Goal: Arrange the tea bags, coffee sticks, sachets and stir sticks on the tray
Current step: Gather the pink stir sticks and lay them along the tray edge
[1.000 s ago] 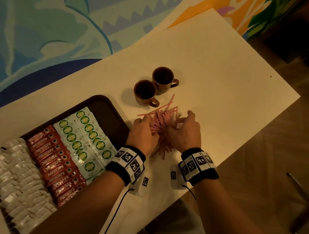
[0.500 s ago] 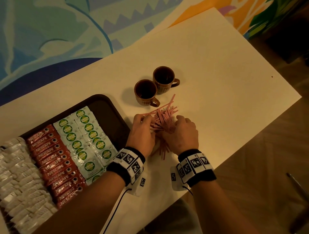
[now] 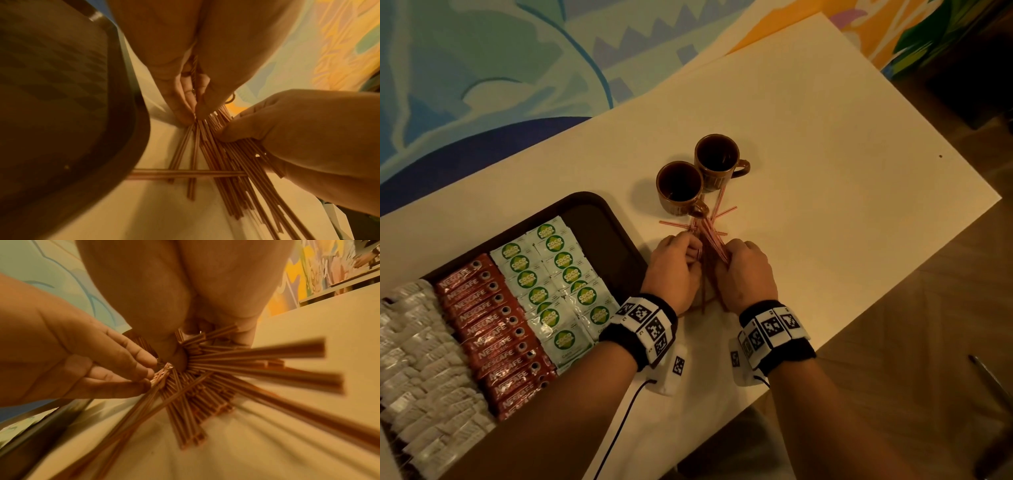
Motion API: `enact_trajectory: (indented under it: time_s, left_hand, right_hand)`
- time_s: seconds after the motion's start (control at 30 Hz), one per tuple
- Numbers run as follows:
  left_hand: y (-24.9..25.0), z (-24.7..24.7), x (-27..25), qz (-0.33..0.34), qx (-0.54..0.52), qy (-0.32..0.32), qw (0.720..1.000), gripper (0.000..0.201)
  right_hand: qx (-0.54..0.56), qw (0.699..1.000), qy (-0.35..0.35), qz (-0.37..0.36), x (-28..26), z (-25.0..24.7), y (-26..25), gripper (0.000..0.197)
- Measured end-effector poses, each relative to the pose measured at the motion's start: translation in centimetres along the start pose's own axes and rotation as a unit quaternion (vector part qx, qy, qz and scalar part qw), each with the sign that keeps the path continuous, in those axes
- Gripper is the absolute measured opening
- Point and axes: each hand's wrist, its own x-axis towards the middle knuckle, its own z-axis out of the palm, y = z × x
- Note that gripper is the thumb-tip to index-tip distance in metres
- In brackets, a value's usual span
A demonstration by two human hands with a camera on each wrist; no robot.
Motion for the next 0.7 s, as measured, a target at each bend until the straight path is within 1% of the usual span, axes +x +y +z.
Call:
enact_trajectory:
  time_s: [0.13,0.27,0.4,0.5,0.6,0.67,0.7]
  left_hand:
    - [0.3,0.0,-0.3,-0.013,-0.026,0.002,1.000,0.030]
    - [0.8,-0.3,-0.4,-0.032,-0.004,0.020,0.999,0.034]
    - [1.3,-0.5,-0.5,-0.049,0.024,-0.012,0.998,0.037]
    - [1.5,-0.8,-0.7,-0.035,0.026,-0.006,0.999,0.030]
    - [1.5,-1.1,-1.0,-0.013,-0.001,0.006,1.000,0.014]
    - [1.6,-1.3,-1.4,-0.015,-0.025,-0.008,1.000,0.010]
    - [1.8,-1.4,-1.6,-0.024,-0.043,-0.027,0.998,0.012]
  right_hand:
    - [-0.004,1.000,-0.009,0.010,0.1,-0.1,-0.1,0.018]
    - [-0.010,1.000,-0.024,0.005,-0.1,-0.3,-0.5,0.020]
    - [-0.009,1.000,-0.026,0.002,-0.5,-0.6,-0.9,0.022]
    - [0.044,0.998,-0.015,0.031,-0.7,-0.8,-1.1,0.013]
    - [0.127,0.990,-0.001,0.063,-0.9,-1.8,-1.0,0.011]
    - [0.168,0.984,0.019,0.051,-0.9,-2.6,-0.9,0.006]
    - [0.184,0.982,0.034,0.037,-1.0,-2.9,-0.9,0.004]
